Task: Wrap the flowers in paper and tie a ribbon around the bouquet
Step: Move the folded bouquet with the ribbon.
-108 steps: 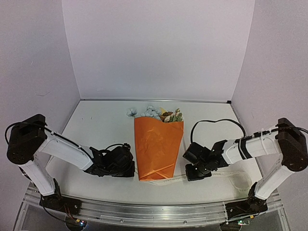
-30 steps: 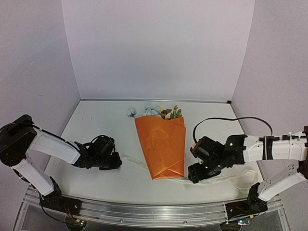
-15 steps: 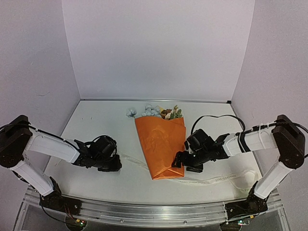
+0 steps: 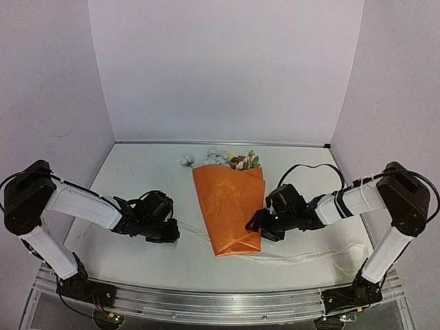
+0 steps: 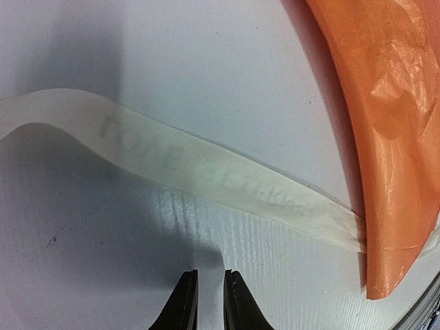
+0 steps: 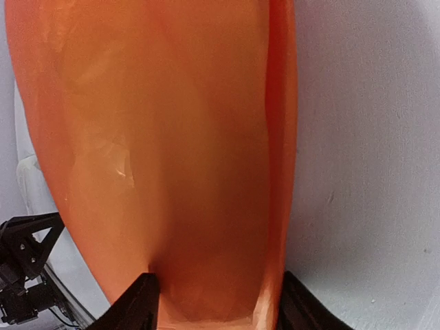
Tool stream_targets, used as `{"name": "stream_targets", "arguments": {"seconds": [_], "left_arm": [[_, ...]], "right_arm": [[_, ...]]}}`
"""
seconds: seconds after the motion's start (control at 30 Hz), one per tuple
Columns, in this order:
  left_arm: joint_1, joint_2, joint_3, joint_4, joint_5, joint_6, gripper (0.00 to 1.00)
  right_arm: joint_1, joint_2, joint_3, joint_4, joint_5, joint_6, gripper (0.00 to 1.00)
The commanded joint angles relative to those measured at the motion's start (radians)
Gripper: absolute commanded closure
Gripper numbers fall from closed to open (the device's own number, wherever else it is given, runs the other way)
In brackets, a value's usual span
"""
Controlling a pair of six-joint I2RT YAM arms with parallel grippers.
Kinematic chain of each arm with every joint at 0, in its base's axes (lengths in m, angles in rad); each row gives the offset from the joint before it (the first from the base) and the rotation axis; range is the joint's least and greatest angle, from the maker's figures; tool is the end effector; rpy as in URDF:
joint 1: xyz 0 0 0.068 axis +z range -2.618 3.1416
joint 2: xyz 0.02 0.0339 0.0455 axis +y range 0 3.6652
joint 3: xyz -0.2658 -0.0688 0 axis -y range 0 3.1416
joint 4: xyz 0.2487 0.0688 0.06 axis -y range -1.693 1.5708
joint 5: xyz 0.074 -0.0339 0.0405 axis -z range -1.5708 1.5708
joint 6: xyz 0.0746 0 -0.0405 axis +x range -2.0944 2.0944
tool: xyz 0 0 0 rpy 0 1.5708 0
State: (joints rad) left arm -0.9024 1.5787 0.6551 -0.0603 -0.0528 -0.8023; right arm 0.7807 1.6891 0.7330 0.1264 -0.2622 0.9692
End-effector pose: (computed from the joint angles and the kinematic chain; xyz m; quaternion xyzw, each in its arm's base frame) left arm 0.1903 -0.2347 0.0934 0.0402 0.9561 -0.2011 0.2093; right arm 0.2296 0.2547 0.1011 0.0398 0.9245 0.3537 0.1366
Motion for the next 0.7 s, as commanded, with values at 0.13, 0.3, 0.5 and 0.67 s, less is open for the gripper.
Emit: {"name": "stream_targets", "arguments": {"seconds": [0.13,0.3,0.5,0.67], "left_arm": [[-0.001,0.018,0.091,0.066,-0.002,0.060,0.85],[0.000,0.042,0.113,0.105,-0.035,0.102,0.85],[0.000,0.110,0.109,0.143,-0.070,0.098,0.85],[0.000,0.137,0.086,0.145,-0.091,0.041,0.90]], "right_arm": [[-0.001,0.052,0.022,-0.025,-0.004,0.119,0.79],[0.005,0.023,0.061,-0.095,-0.014,0.206,0.94],[0.039,-0.026,0.089,-0.169,0.019,0.312,1.00],[0.081,-0.057,0.096,-0.192,0.066,0.411,1.00]]}}
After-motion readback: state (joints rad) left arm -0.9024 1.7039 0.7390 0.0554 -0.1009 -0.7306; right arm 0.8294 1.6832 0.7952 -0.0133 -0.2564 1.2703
